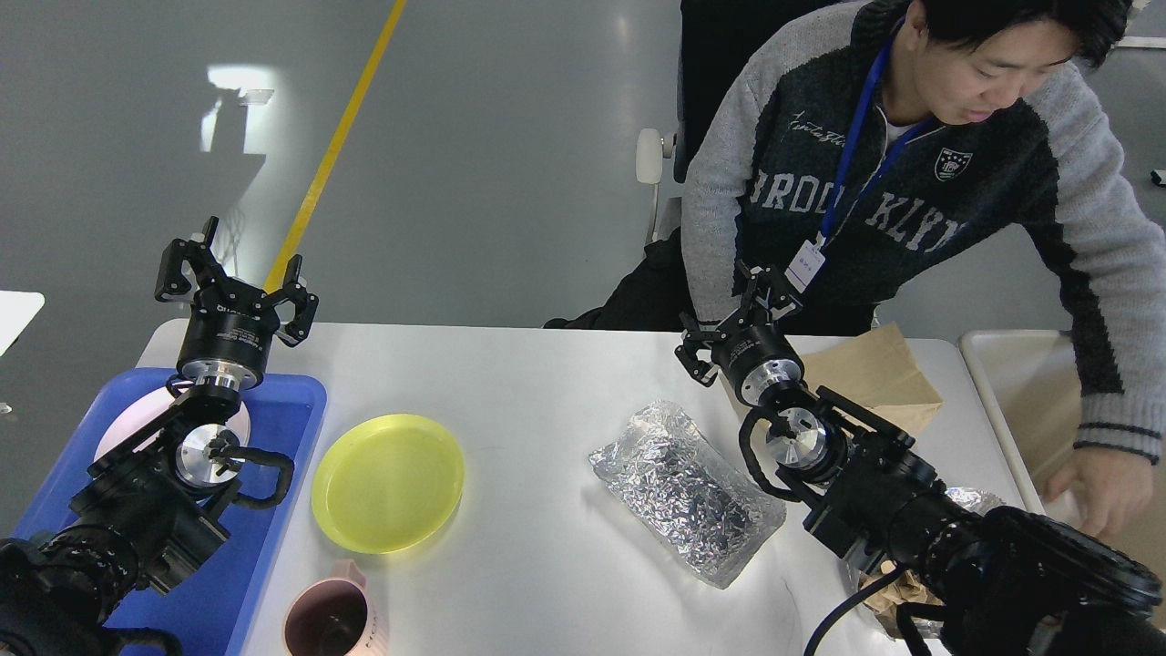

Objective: Tidy desktop

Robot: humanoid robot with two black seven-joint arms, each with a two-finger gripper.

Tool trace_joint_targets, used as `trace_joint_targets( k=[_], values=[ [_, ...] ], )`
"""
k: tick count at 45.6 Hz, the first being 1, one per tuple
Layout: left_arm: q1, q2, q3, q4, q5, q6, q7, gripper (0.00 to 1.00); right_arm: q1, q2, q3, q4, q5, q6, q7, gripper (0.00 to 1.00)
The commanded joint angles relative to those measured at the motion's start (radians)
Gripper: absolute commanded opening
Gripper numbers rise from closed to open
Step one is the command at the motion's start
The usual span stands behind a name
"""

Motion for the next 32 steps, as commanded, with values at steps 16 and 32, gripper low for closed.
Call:
trace_joint_targets(
  k=[16,32],
  values=[
    [0.000,0.000,0.000,0.000,-0.001,0.000,0.000,0.97,0.000,0.000,0.001,0.000,0.000,0.000,0.000,1.00],
    [0.000,0.000,0.002,0.000,0.000,0.000,0.000,0.97,0.000,0.000,0.001,0.002,0.000,0.000,0.000,1.00]
  ],
)
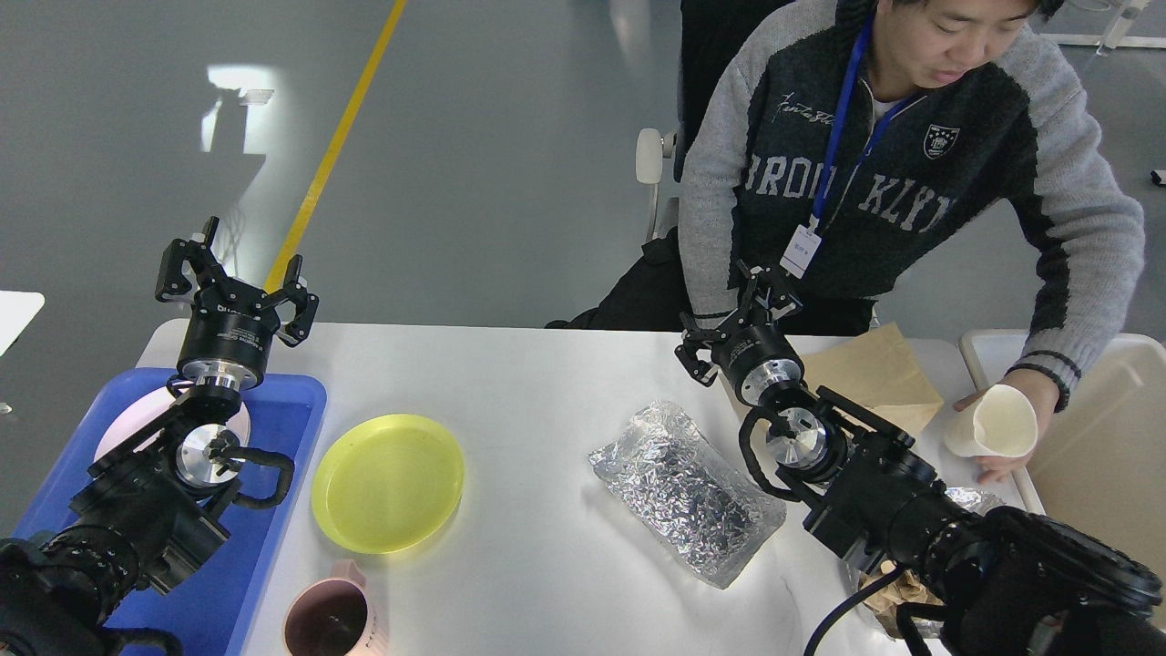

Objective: Tidy desktop

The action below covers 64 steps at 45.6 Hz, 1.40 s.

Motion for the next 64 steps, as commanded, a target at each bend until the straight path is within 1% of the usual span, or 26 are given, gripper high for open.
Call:
trace_joint_targets(
  k=[1,64],
  values=[
    [0.000,-0.001,-0.001,0.000,0.000,0.000,0.000,0.97,0.000,0.000,0.000,0.000,0.000,0.000,0.000,1.00],
    [0.000,0.000,0.001,0.000,0.000,0.000,0.000,0.97,0.000,0.000,0.000,0.000,0.000,0.000,0.000,1.00]
  ],
)
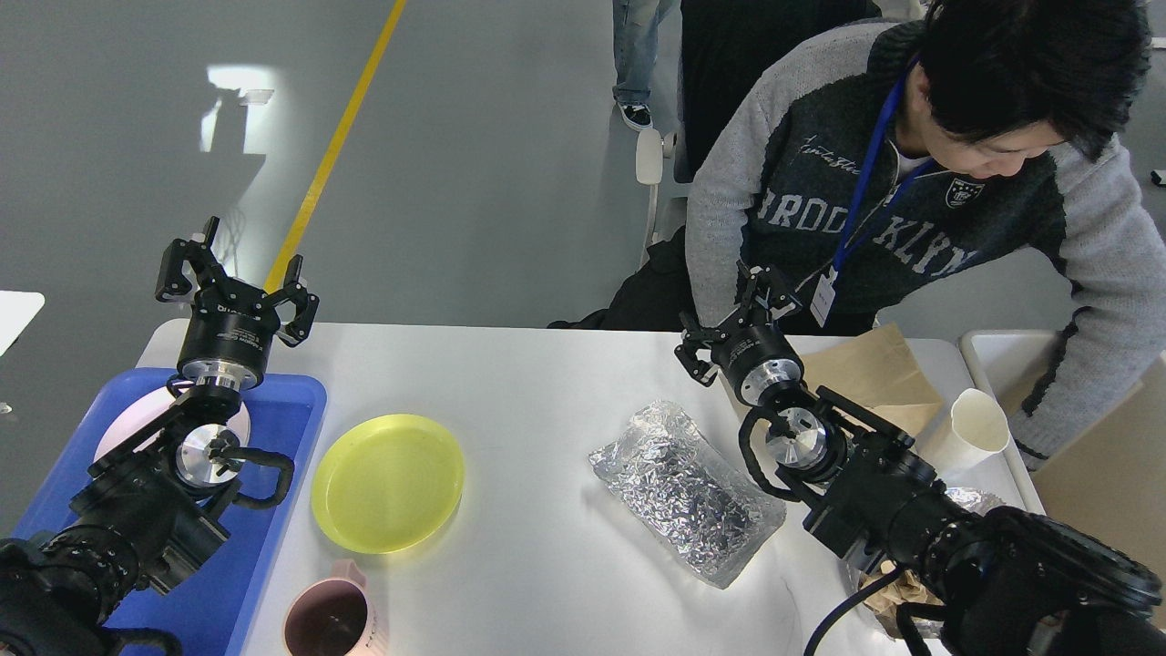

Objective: Tidy desktop

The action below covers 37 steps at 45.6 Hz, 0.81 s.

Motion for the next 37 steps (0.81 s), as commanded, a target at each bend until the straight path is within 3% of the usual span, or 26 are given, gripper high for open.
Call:
trace_joint_targets(
  k=[1,37],
  values=[
    [0.000,-0.001,0.000,0.000,0.000,0.000,0.000,0.97,0.000,0.000,0.000,0.000,0.000,0.000,0.000,1.00],
    [0.000,0.000,0.000,0.000,0.000,-0.003,0.000,0.97,0.000,0.000,0.000,0.000,0.000,0.000,0.000,1.00]
  ],
)
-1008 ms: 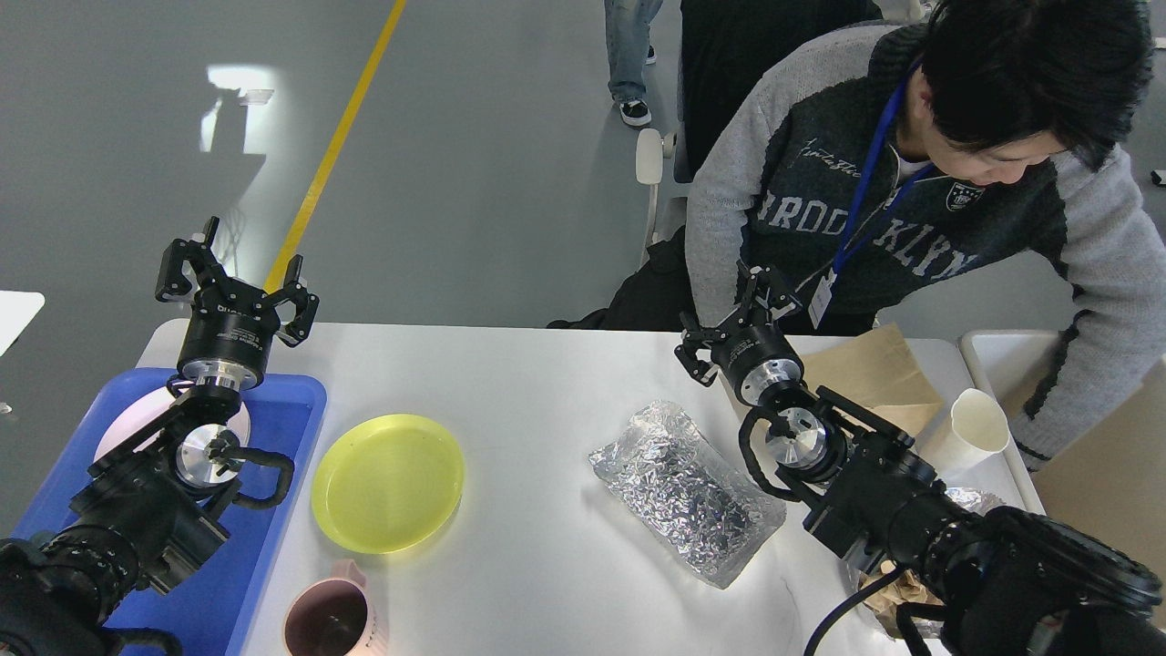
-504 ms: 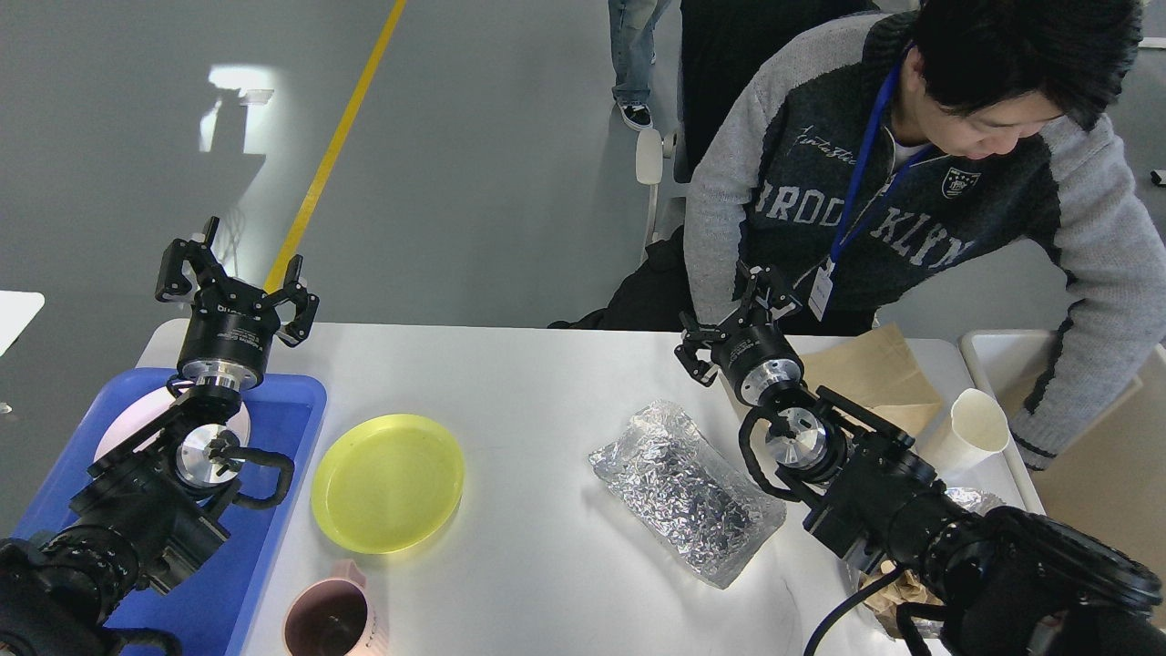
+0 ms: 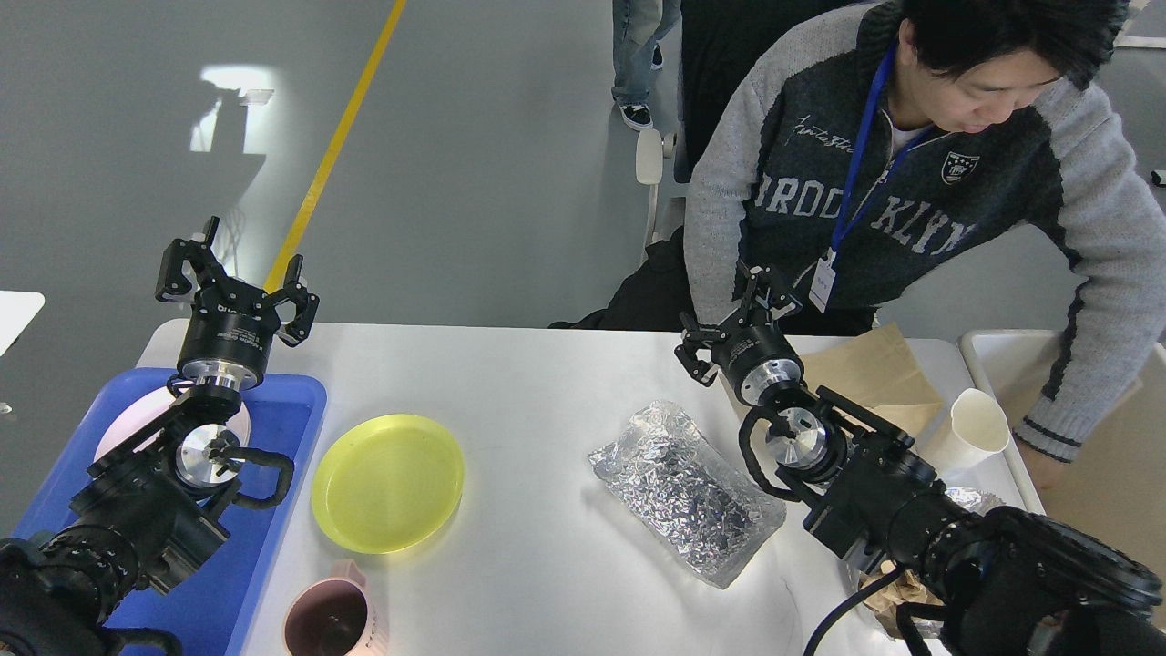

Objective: Tidy desktop

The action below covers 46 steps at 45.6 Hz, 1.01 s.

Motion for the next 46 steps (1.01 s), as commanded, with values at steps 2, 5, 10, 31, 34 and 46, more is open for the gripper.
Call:
trace_joint_targets(
  k=[2,5,10,31,34,46],
  values=[
    [0.000,-0.001,-0.001,0.000,0.000,0.000,0.000,0.97,0.000,0.000,0.000,0.000,0.000,0.000,0.000,1.00],
    [0.000,0.000,0.000,0.000,0.000,0.000,0.000,0.97,0.000,0.000,0.000,0.000,0.000,0.000,0.000,1.00],
    [0.000,0.000,0.000,0.000,0.000,0.000,0.000,0.97,0.000,0.000,0.000,0.000,0.000,0.000,0.000,1.00],
    [0.000,0.000,0.000,0.000,0.000,0.000,0.000,0.97,0.000,0.000,0.000,0.000,0.000,0.000,0.000,1.00],
    [0.000,0.000,0.000,0.000,0.000,0.000,0.000,0.97,0.000,0.000,0.000,0.000,0.000,0.000,0.000,1.00],
    [0.000,-0.001,-0.001,0.000,0.000,0.000,0.000,0.97,0.000,0.000,0.000,0.000,0.000,0.000,0.000,1.00]
  ],
)
